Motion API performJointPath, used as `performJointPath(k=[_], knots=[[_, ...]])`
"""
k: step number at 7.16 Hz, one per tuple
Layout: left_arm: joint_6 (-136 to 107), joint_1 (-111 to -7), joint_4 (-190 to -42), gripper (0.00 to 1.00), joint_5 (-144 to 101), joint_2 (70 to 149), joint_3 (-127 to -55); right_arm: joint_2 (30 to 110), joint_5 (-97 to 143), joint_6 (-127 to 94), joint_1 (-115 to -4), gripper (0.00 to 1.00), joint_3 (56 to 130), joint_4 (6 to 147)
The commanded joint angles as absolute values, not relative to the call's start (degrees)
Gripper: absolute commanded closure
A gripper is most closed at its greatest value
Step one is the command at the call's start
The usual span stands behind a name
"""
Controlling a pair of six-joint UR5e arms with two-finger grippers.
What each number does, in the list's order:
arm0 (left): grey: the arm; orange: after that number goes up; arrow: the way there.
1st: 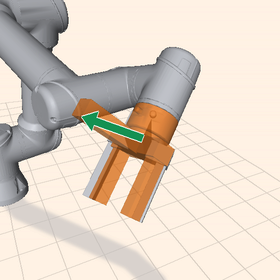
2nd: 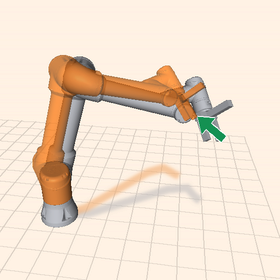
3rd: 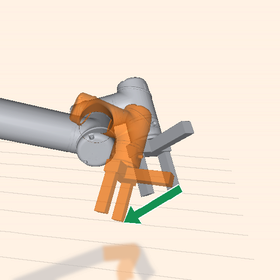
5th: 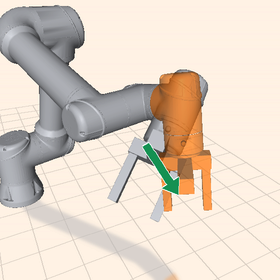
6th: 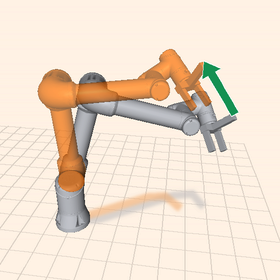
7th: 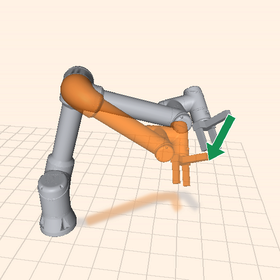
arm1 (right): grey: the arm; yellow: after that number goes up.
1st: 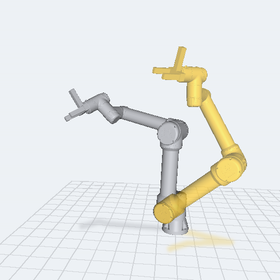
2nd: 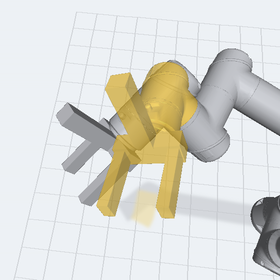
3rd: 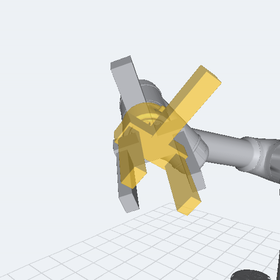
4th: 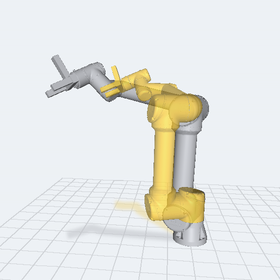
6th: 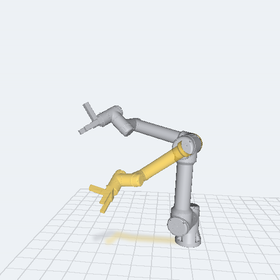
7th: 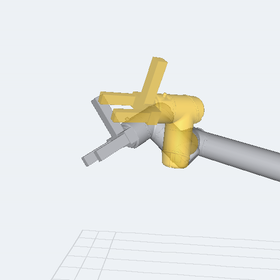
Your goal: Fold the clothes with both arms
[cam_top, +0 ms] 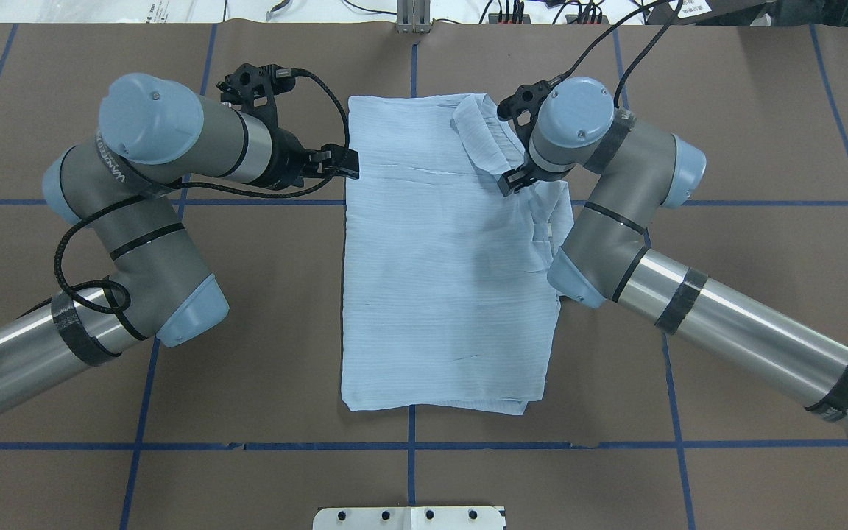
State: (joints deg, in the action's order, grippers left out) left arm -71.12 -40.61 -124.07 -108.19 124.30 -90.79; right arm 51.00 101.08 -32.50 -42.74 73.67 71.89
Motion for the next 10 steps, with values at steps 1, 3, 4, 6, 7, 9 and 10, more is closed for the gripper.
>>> performJointPath(k=[1,3,4,6,7,9,10], knots=[[-72.41,-40.61,-123.93,0.0,-108.28,124.63,-90.79,52.9,105.44,-27.53,-48.49,0.0,73.65,71.81],[-72.68,-40.61,-123.75,0.0,-108.28,124.8,-90.88,52.74,108.62,-27.25,-49.83,0.0,74.09,71.81],[-72.77,-40.61,-123.75,0.0,-108.28,124.72,-90.88,52.65,109.94,-27.33,-50.18,0.0,74.53,71.72],[-77.74,-39.74,-123.49,0.0,-108.54,124.37,-92.28,55.26,114.15,-28.03,-50.89,0.0,80.03,72.33],[-78.48,-37.46,-120.53,0.0,-108.54,123.41,-94.98,59.89,116.08,-30.56,-50.89,0.0,85.9,72.42],[-85.3,-31.67,-112.18,0.0,-107.93,120.25,-102.54,70.26,121.52,-39.41,-50.89,0.0,98.46,72.42],[-89.08,-28.42,-110.84,0.0,-106.54,118.93,-104.57,75.27,124.6,-43.2,-50.89,0.0,103.14,72.33]])
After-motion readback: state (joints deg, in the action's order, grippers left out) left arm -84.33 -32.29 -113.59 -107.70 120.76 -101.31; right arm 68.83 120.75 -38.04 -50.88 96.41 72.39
